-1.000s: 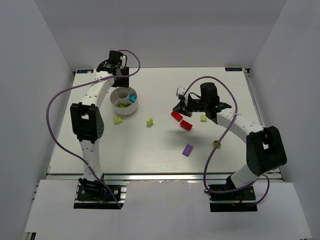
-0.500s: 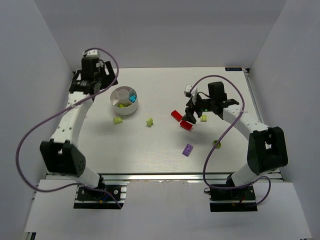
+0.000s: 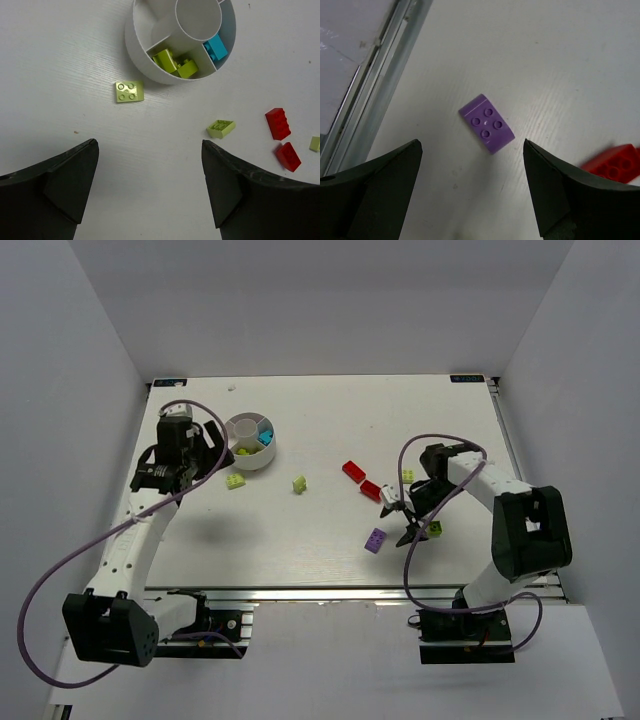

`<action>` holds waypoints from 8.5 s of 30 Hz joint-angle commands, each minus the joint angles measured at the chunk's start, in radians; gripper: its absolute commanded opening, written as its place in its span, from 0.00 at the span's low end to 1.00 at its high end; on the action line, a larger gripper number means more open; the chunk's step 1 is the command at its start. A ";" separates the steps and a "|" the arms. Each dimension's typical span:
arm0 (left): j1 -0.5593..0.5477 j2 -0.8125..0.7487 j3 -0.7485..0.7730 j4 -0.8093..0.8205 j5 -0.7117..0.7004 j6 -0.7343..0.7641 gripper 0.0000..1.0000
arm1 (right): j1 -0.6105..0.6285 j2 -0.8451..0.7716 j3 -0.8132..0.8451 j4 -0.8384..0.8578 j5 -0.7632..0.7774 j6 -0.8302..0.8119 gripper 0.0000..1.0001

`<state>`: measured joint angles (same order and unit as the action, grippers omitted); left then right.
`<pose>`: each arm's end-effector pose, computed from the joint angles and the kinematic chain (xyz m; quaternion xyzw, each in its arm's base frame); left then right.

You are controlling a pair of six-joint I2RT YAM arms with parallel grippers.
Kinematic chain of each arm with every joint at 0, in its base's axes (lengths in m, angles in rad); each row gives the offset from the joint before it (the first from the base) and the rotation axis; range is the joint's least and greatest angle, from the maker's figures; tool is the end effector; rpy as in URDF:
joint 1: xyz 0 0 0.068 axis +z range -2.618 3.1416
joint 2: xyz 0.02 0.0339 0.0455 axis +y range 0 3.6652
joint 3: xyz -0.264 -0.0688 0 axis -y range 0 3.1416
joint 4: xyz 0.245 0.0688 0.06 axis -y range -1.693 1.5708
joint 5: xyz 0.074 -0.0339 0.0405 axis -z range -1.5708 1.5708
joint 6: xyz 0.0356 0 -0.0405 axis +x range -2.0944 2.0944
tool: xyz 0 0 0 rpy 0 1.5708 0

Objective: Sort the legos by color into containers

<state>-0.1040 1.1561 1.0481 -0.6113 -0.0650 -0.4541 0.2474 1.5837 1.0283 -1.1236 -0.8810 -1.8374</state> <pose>0.2450 -0.0232 0.3162 -0.1717 0.8940 -0.0852 0.4050 0.2384 0.0885 0.2032 -0.7684 0.4753 0.3331 0.2697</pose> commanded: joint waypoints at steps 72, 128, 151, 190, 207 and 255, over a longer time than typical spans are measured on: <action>0.004 -0.314 -0.215 0.153 0.246 -0.209 0.91 | -0.200 -0.051 -0.038 0.180 0.373 0.148 0.22; -0.229 0.014 -0.215 0.458 0.468 -0.337 0.48 | 0.527 0.187 0.421 1.058 0.241 1.357 0.00; -0.220 0.016 -0.006 0.109 0.158 -0.229 0.02 | 0.536 0.058 0.257 1.084 0.370 1.285 0.89; -0.155 0.557 0.649 -0.455 -0.104 0.029 0.00 | 0.397 -0.034 0.177 0.926 0.281 1.221 0.00; -0.134 0.534 0.635 -0.438 -0.107 0.037 0.00 | 0.395 -0.033 0.187 0.900 0.275 1.201 0.00; -0.103 0.409 0.478 -0.338 -0.196 0.068 0.00 | 0.380 0.093 0.383 0.743 0.220 1.064 0.17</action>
<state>-0.2169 1.6375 1.5284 -0.9714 -0.2401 -0.4034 0.6342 1.6398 1.3327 -0.3458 -0.6411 -0.7567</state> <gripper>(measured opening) 0.374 0.170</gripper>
